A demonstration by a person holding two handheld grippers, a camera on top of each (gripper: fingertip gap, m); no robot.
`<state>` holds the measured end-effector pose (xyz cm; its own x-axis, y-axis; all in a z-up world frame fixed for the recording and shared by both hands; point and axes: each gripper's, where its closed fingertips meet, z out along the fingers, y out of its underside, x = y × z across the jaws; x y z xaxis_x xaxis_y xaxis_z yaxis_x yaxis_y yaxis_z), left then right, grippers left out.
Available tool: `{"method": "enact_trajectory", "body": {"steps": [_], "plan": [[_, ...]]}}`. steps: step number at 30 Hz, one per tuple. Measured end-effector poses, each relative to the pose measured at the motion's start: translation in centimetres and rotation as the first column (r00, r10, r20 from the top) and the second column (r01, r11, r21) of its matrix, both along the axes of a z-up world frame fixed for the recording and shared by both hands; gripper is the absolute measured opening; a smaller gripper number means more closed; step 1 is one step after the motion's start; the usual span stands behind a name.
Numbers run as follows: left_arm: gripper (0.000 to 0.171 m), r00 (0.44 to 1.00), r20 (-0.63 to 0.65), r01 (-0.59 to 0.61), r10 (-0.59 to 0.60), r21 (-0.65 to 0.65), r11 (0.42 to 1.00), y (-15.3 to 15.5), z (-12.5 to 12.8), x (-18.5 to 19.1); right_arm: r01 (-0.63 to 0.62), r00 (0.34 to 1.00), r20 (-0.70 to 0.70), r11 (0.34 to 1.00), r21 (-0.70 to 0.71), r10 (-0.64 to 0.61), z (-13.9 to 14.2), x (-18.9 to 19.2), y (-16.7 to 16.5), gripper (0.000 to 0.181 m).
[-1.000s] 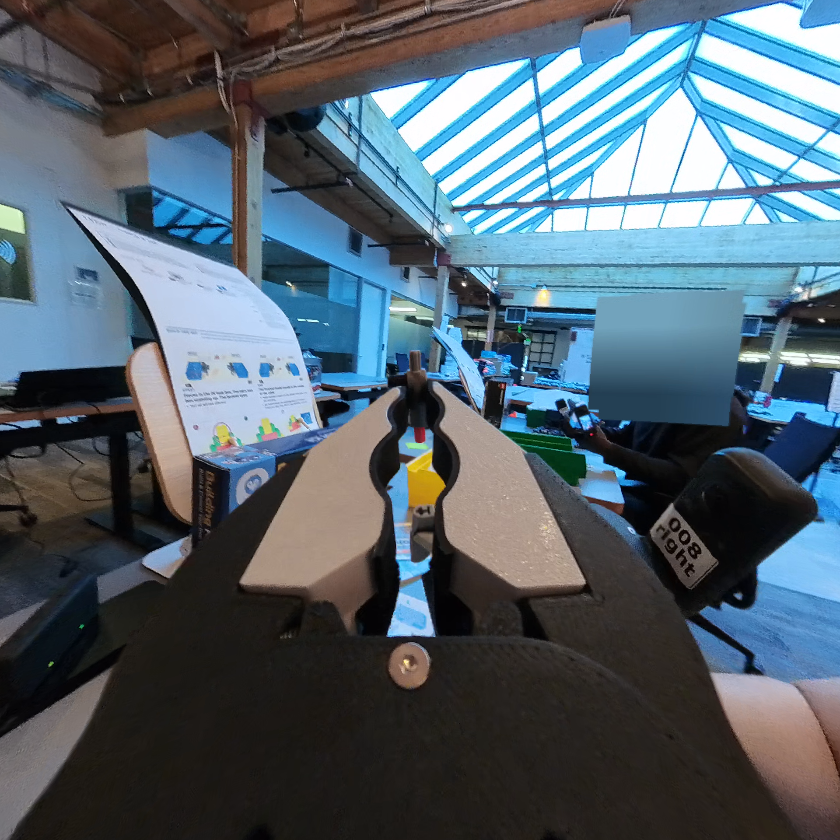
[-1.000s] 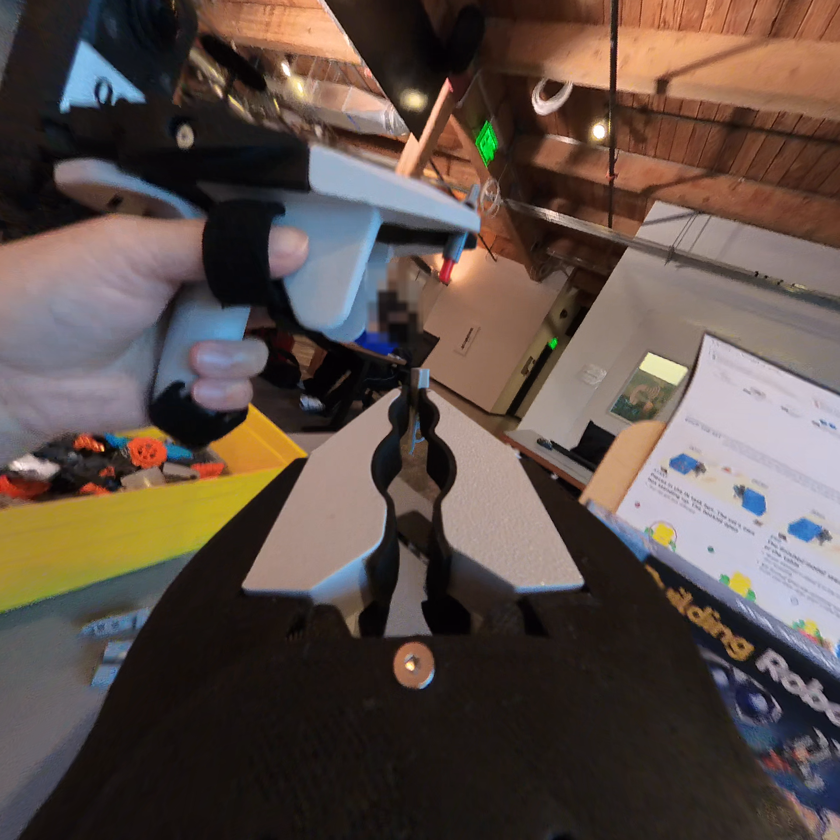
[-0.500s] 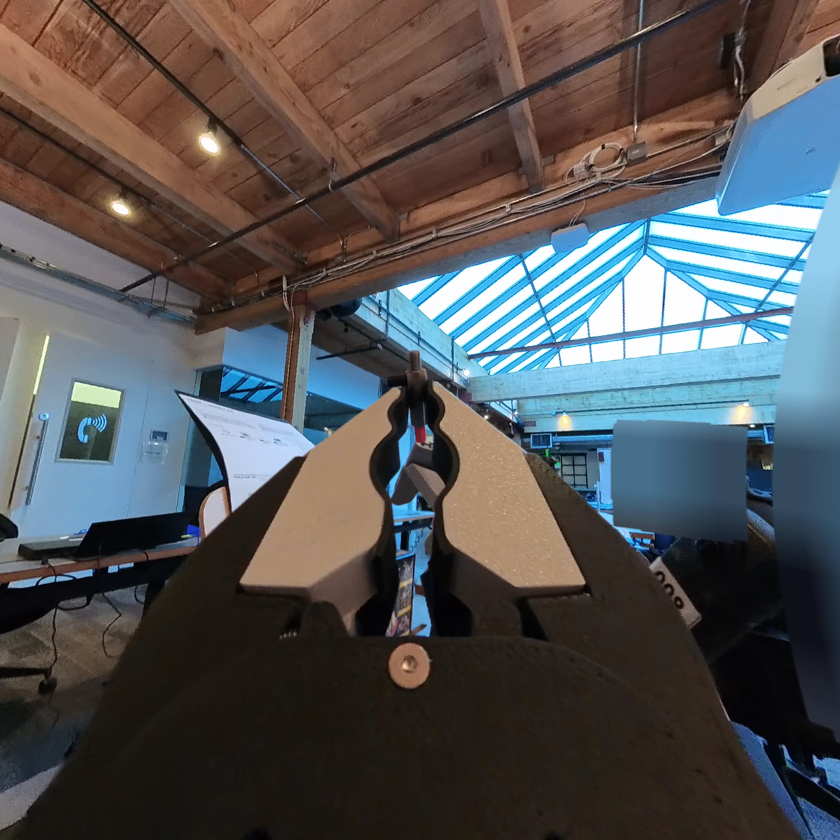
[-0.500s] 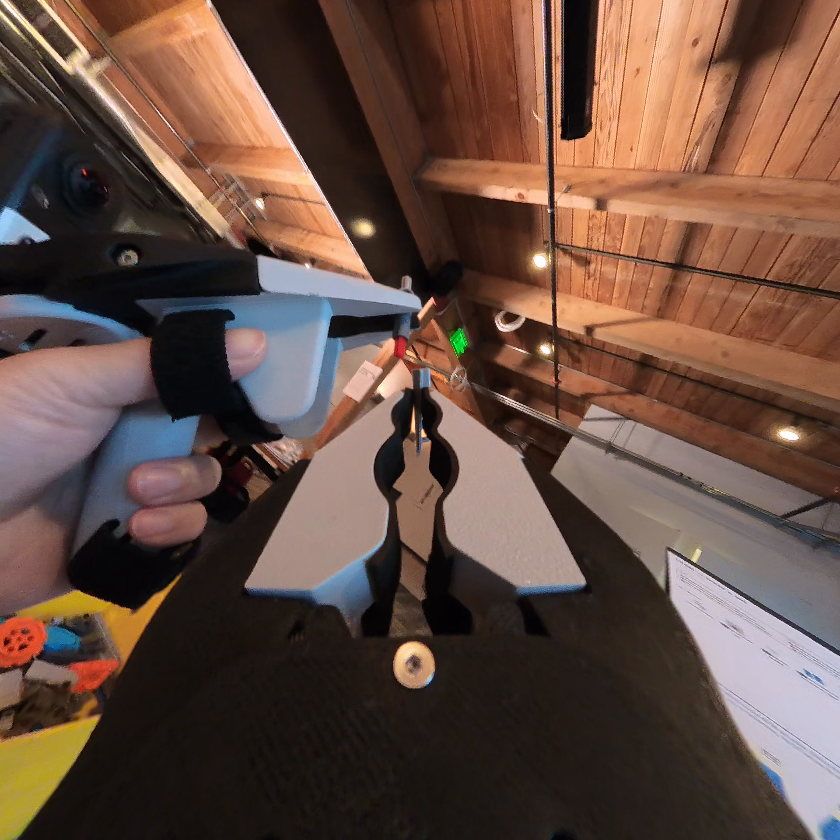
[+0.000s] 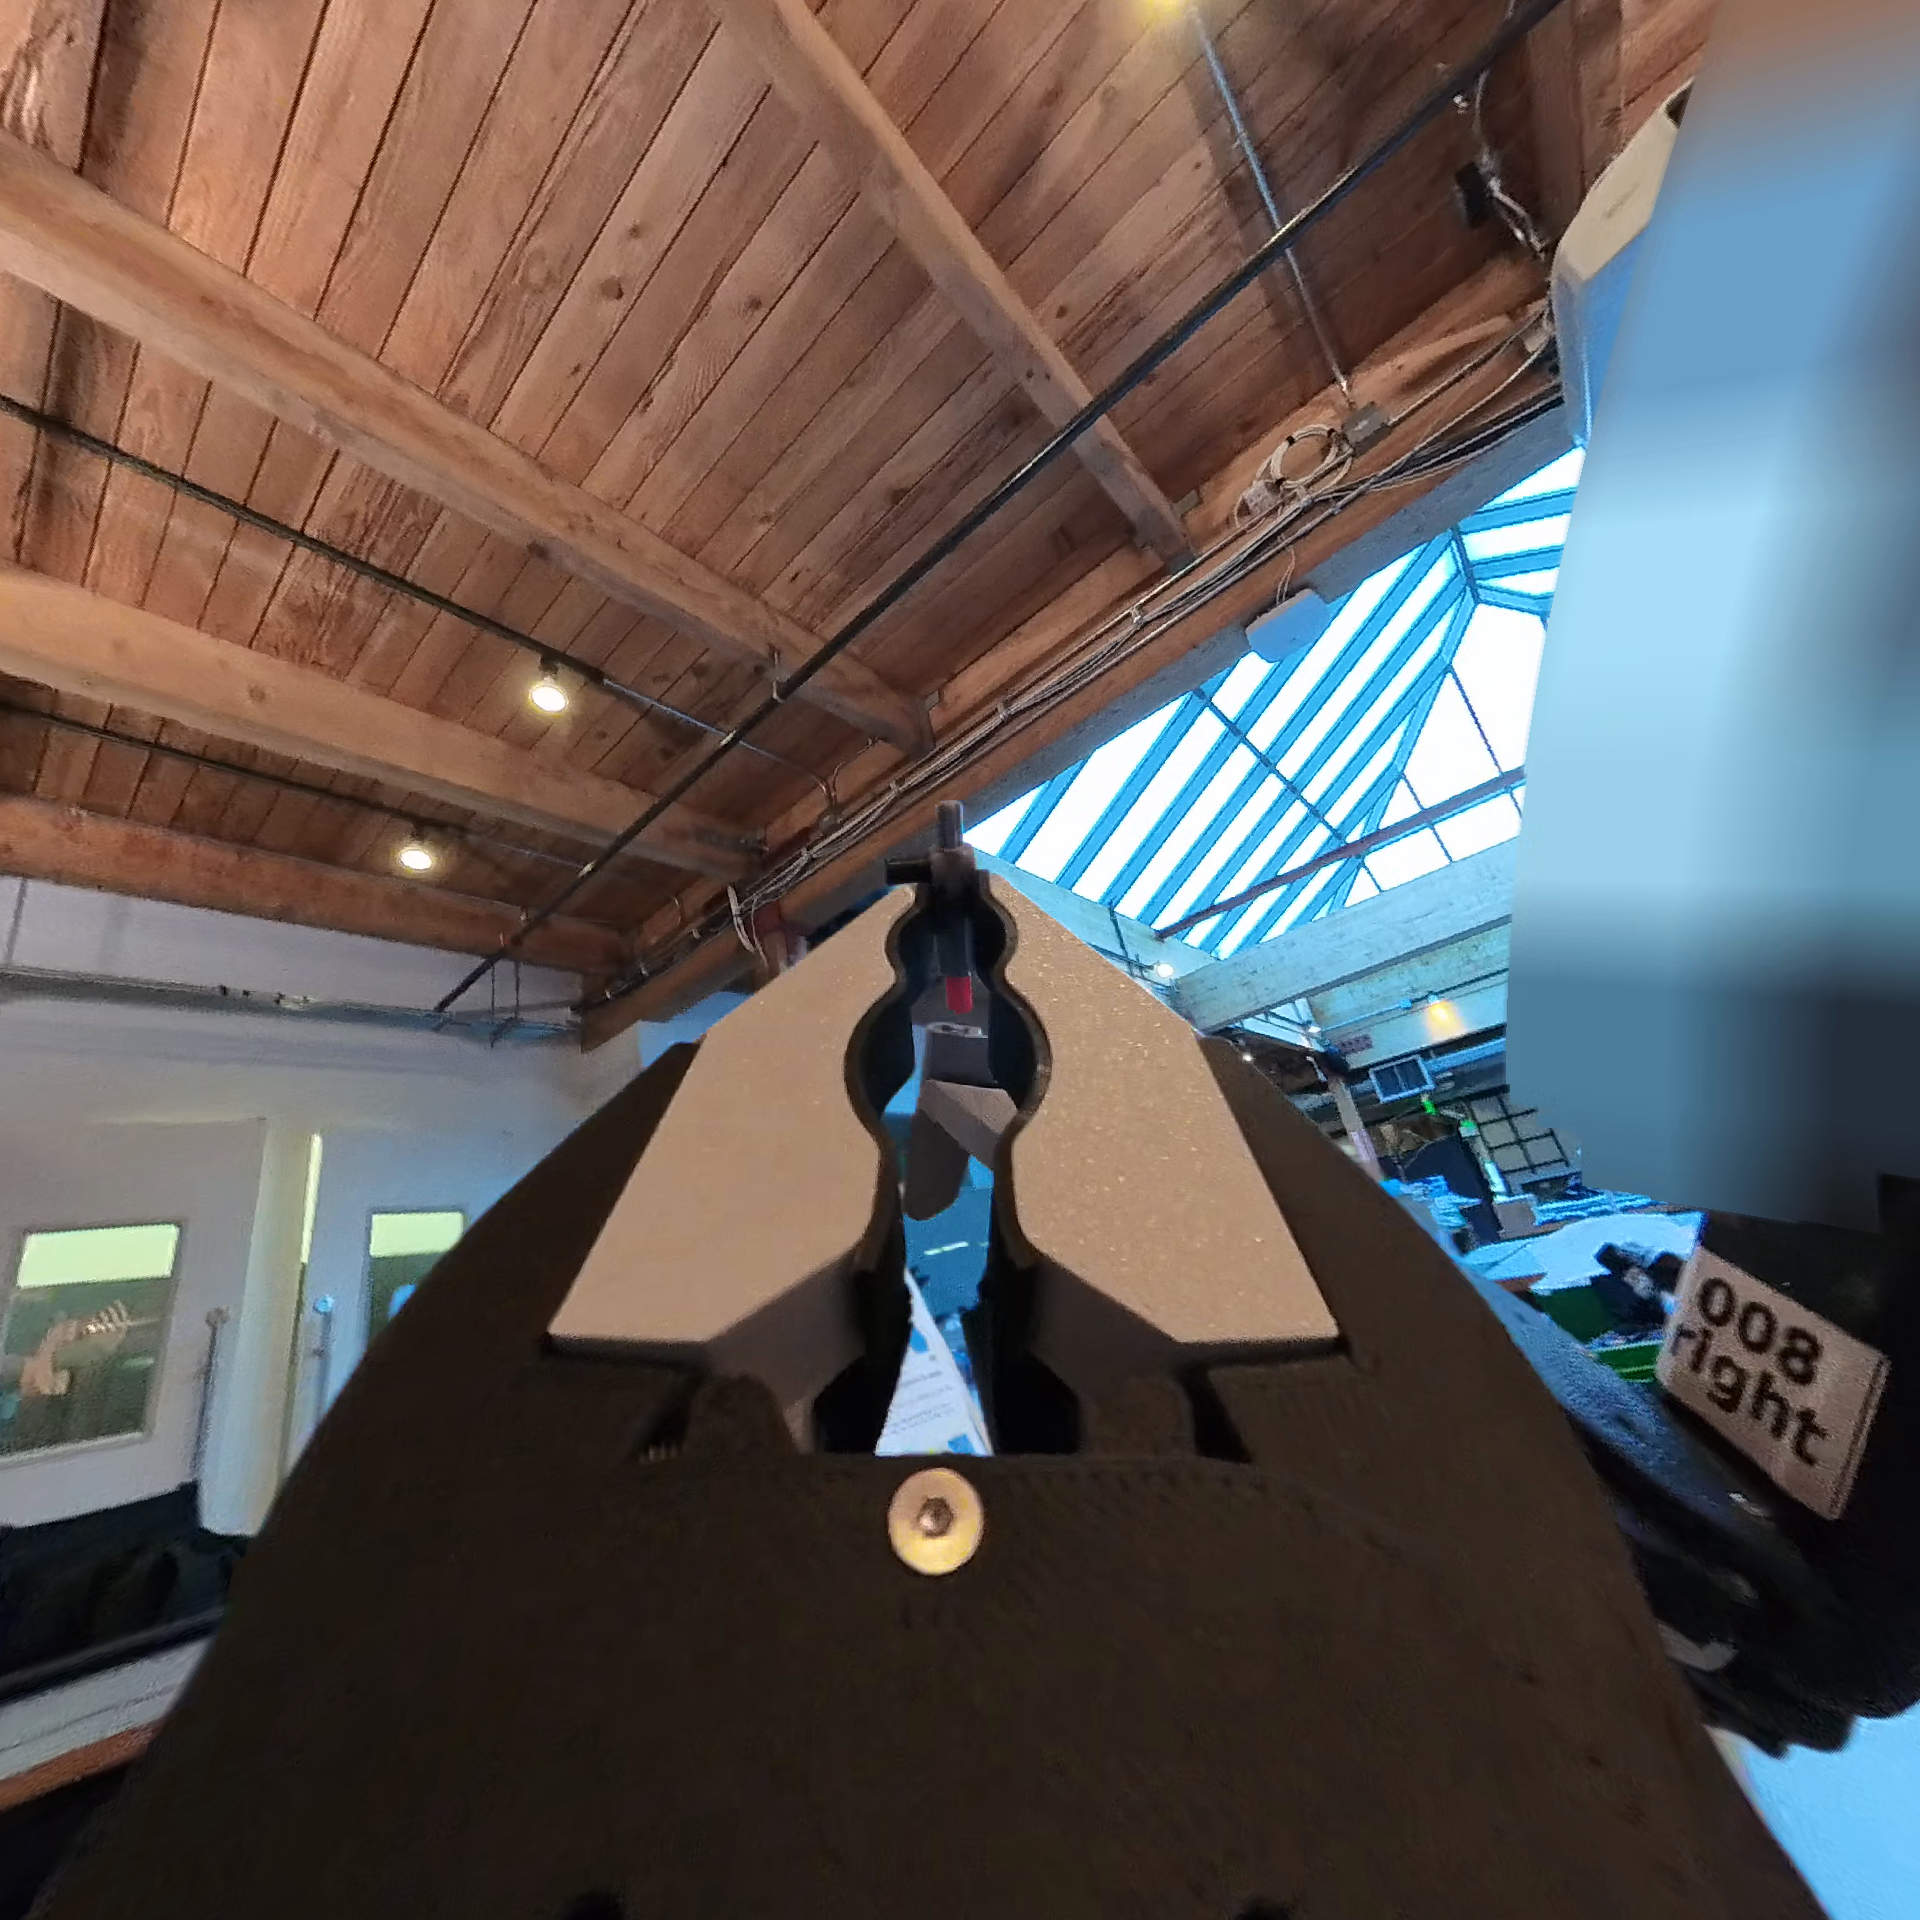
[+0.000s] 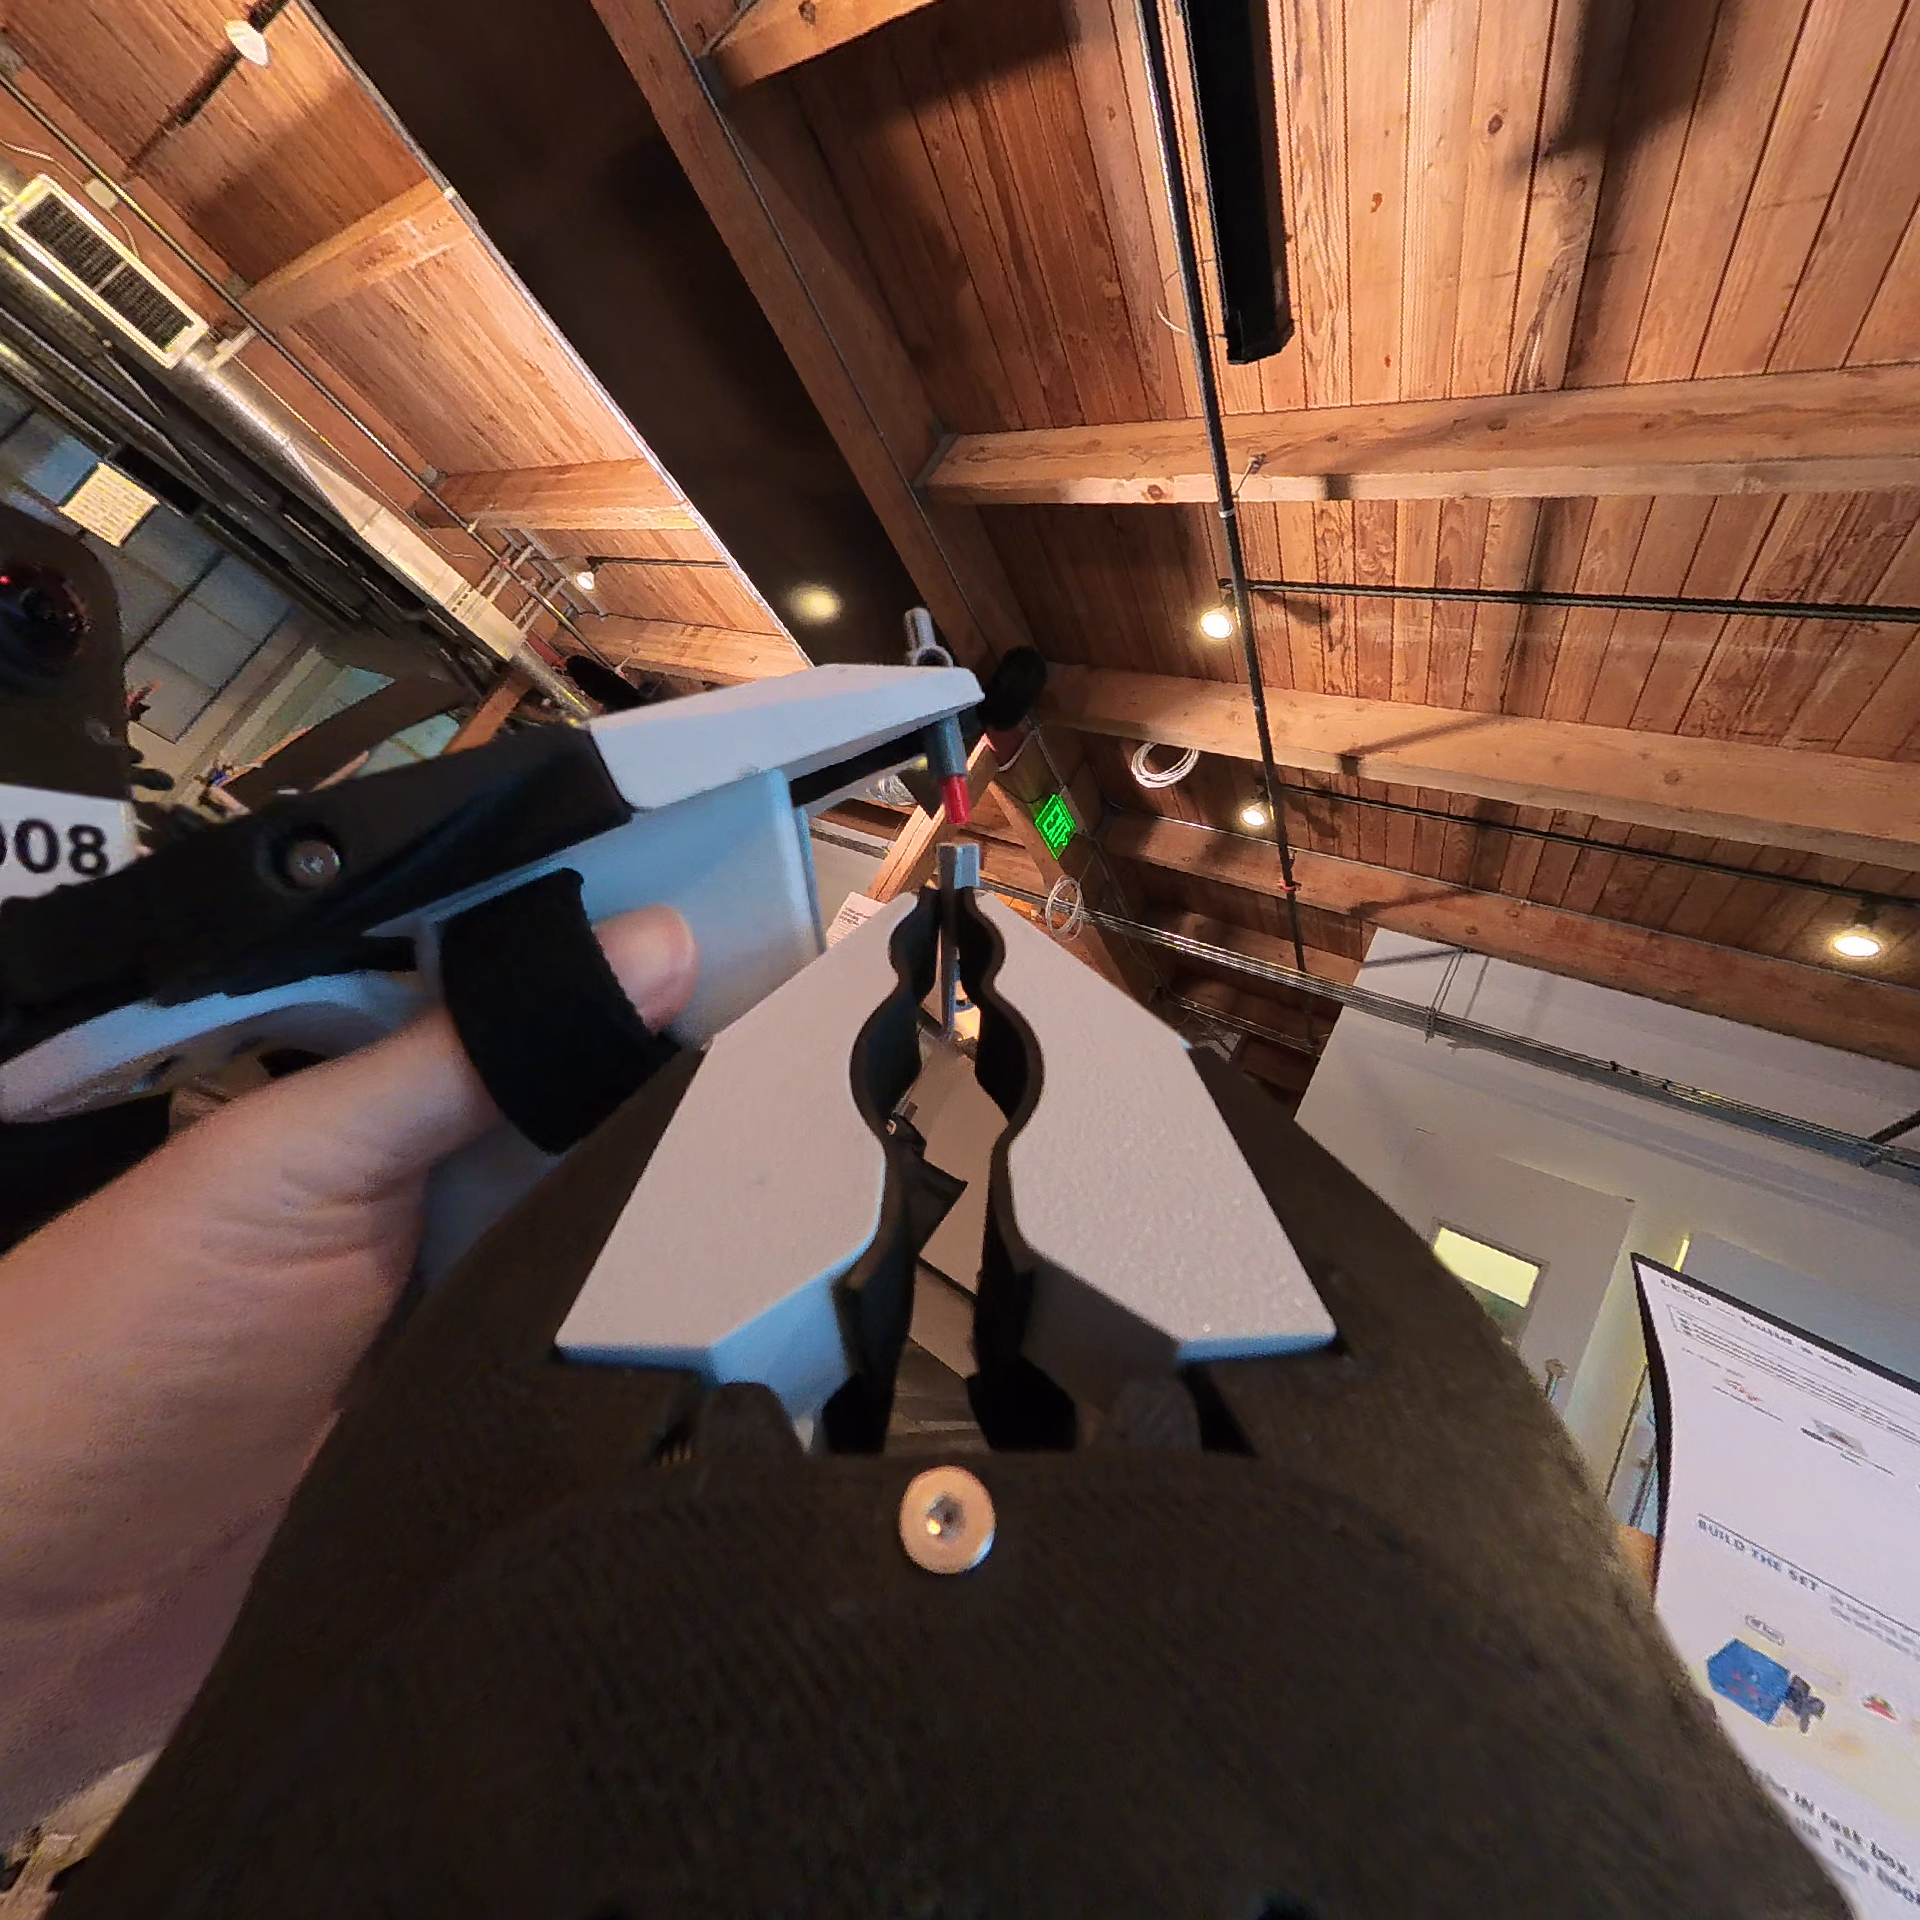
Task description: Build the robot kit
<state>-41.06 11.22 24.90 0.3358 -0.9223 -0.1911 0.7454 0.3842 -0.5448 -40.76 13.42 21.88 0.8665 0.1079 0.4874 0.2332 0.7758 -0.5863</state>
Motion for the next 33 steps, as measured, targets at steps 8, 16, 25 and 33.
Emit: {"method": "enact_trajectory", "body": {"steps": [8, 16, 25, 33], "plan": [[0.004, 0.996, 0.034, -0.086, 0.085, 0.056, 0.995, -0.6, -0.2, -0.1, 0.0, 0.999, -0.032, 1.0, -0.013, 0.0, 0.2, 0.2, -0.7, 0.001], [0.004, 0.995, 0.023, -0.102, 0.1, 0.061, 0.993, -0.7, -0.4, 0.2, 0.014, 1.0, -0.015, 1.0, 0.0, -0.014, -0.1, 0.1, -0.8, 0.001], [0.004, 0.996, -0.025, -0.08, 0.081, 0.062, 0.995, -0.8, -0.5, 0.6, 0.014, 1.0, -0.015, 1.0, 0.002, -0.014, 0.0, 0.5, -0.9, 0.001], [0.004, 0.994, -0.092, -0.056, 0.064, 0.089, 0.994, -0.8, -0.7, 0.9, 0.059, 0.997, 0.047, 0.998, 0.027, -0.061, -0.2, 0.6, -0.9, 0.001]]}}
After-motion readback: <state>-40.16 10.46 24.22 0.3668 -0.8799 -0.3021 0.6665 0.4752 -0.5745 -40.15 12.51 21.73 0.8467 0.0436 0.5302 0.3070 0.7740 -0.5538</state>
